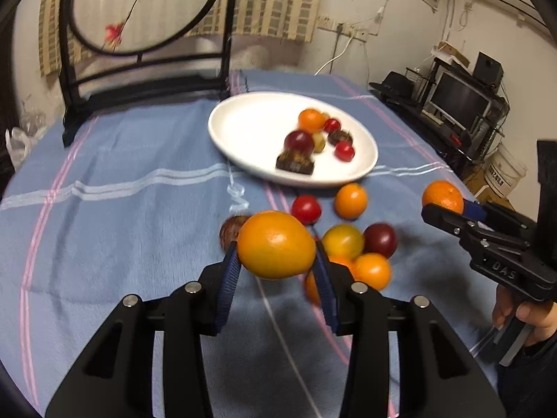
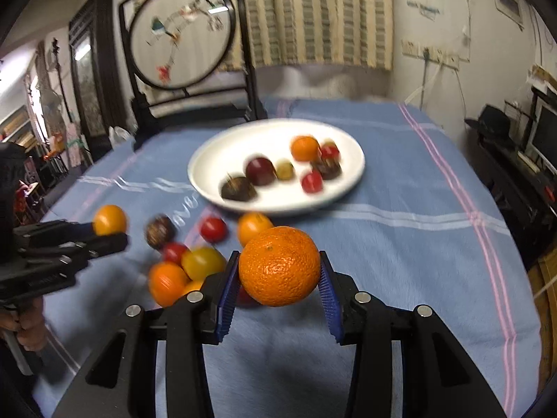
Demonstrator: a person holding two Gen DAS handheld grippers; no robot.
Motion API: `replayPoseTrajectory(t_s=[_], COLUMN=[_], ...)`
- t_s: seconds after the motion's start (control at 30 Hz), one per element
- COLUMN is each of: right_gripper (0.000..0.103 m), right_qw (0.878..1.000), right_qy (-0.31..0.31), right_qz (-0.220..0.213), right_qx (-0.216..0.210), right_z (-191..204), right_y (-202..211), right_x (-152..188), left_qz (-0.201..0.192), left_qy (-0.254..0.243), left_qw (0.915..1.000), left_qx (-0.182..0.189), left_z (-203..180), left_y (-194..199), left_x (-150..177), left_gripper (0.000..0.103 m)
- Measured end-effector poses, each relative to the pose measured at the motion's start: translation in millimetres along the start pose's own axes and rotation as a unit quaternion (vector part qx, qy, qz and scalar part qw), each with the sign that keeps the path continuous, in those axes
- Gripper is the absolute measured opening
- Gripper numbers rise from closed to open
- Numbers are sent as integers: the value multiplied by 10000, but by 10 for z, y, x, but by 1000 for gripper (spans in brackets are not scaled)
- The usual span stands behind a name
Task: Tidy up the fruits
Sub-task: 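Lower both mandarins onto the white plate and open both tools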
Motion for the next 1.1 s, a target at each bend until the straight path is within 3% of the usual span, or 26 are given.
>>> replayPoseTrajectory(t_s=[0.17, 0.33, 0.77, 0.83, 0.9, 1.03, 1.1], right_gripper=[43, 43, 45, 50, 51, 51, 53], right_qw=[9993, 9995, 9991, 9986, 9983, 9984, 9986], right_qy=[247, 222, -250, -392, -461, -465, -422], right_qz=[-232, -184, 356, 352, 360, 317, 298], right_qx=[-153, -160, -6, -34, -53, -94, -107], right_z=[290, 399, 123, 71, 37, 32, 35], right_y=[61, -205, -999, -1029, -1038, -963, -902], right_x=[-333, -528, -467, -470, -468, -455, -455], left_qz=[-154, -253, 286, 286, 167, 75, 58], left_qy=[-130, 51, 488, 559, 616, 682, 734], left_qw=[9998, 9993, 9982, 9978, 9975, 9972, 9964], left_qx=[-79, -265, -213, -203, -299, -312, -409], left_z=[21, 167, 398, 404, 430, 484, 528], left_y=[1, -214, -1176, -1220, -1170, -1025, -904], left_x=[-380, -736, -848, -841, -835, -776, -709], left_gripper=[41, 41, 41, 50, 67, 70, 77])
Point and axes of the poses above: each gripper's, at about its wrist camera, not at the fingertips, and y roughly against the way its jaws point, z to its left, x to its underside, the point moved 6 cm from there along -y, roughly the way its jaws point, and after that the axes turned 15 degrees about -y, right-handed, at the moved point
